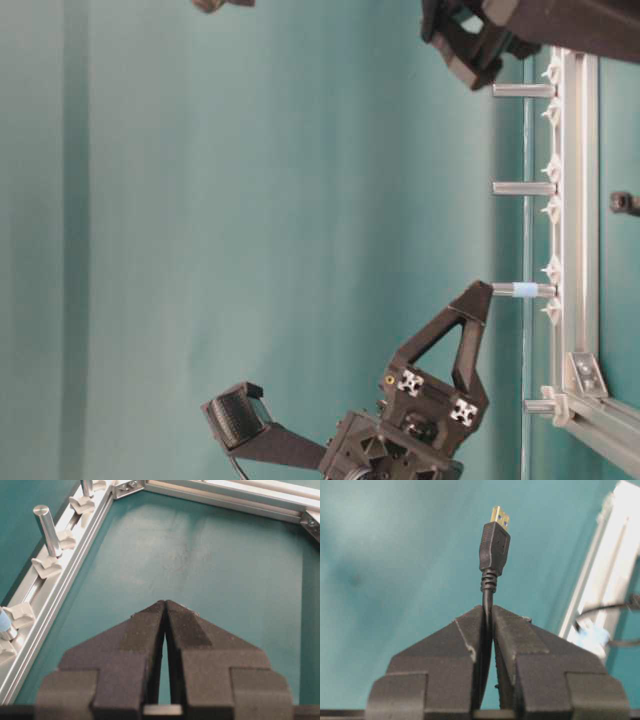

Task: Insert the wire through the string loop located in the center.
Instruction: 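Carry the cable plug toward the zip-tie loop on the bottom rail, then push the USB plug through the zip-tie loop with the right gripper, then move the left gripper toward the plug emerging from the loop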

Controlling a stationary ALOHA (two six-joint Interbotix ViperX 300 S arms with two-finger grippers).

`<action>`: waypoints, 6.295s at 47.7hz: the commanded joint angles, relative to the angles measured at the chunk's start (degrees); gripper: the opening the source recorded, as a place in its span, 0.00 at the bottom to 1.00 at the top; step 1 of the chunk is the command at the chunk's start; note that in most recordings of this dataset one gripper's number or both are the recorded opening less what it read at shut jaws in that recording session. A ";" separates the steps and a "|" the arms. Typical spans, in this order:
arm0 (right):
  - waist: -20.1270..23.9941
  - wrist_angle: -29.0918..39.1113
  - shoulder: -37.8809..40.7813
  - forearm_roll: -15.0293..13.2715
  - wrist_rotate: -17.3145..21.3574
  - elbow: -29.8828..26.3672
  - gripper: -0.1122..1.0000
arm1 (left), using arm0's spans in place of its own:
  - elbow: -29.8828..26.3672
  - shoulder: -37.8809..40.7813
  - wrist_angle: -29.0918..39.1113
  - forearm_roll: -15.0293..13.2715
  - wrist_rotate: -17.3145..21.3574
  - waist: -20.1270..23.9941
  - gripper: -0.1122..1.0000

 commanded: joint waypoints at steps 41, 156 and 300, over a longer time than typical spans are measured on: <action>-9.67 -0.09 -10.28 1.41 0.18 10.72 0.16 | -0.26 -1.49 -0.26 0.09 -0.26 -0.26 0.10; -9.76 0.62 3.16 2.02 0.18 -3.78 0.16 | -0.18 -1.49 0.44 0.09 -0.09 -1.67 0.10; -9.76 -0.97 3.87 1.58 0.00 -4.22 0.17 | 0.79 -5.98 11.78 0.09 -0.26 -19.42 0.59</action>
